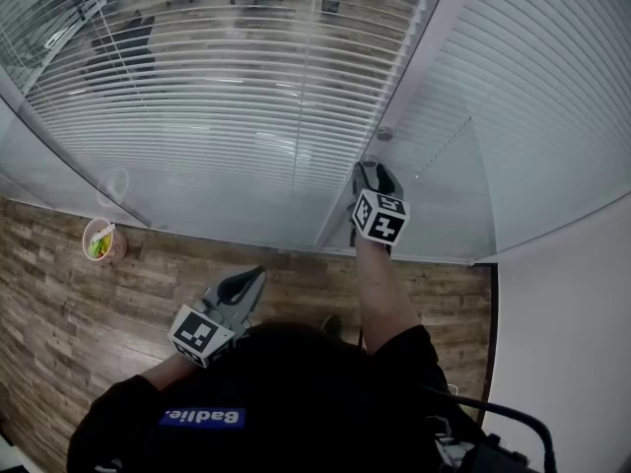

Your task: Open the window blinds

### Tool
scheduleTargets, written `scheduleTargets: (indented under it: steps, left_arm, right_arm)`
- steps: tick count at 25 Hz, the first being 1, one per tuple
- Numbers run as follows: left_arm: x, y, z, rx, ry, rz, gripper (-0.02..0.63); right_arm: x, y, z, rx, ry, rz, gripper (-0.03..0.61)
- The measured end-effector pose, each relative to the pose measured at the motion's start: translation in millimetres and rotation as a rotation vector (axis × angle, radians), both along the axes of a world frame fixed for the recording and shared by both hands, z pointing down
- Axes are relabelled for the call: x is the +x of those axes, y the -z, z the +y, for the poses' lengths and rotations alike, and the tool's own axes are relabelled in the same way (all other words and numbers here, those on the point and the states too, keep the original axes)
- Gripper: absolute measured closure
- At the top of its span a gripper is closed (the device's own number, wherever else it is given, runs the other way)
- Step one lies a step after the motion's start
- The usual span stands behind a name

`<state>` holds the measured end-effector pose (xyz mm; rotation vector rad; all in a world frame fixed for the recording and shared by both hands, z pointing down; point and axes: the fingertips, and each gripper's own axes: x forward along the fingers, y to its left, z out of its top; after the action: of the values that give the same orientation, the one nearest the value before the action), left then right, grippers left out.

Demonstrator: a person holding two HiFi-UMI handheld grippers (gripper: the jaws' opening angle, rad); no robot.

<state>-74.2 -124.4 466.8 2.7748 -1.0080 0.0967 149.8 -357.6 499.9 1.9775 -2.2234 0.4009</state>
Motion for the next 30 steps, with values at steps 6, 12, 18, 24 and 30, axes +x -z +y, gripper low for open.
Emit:
scheduleTargets:
  steps: [6,12,18,24,30]
  left_arm:
    - [-2,-1,0,-0.006,-0.004,0.007,0.614]
    - [-5,0,1,-0.006,-0.004,0.017,0.614]
    - [-4,0,1,-0.008,-0.005,0.023,0.614]
    - [2,1,1,-0.004,-0.017,0.017,0.614]
    - [1,1,-1,-0.011,-0.007,0.021,0.614]
  right_arm:
    - [8,4,-1,0.012,-0.060,-0.250,0.451]
    - [4,5,-1,-0.010,-0.069,0.029,0.457]
    - [-7,3,0,-0.035,-0.015,0.658,0.459]
    - [-10,0,-1,-0.015,0.027,0.848,0.452]
    - [-1,1,-1,-0.014,0.011,0.133,0.393]
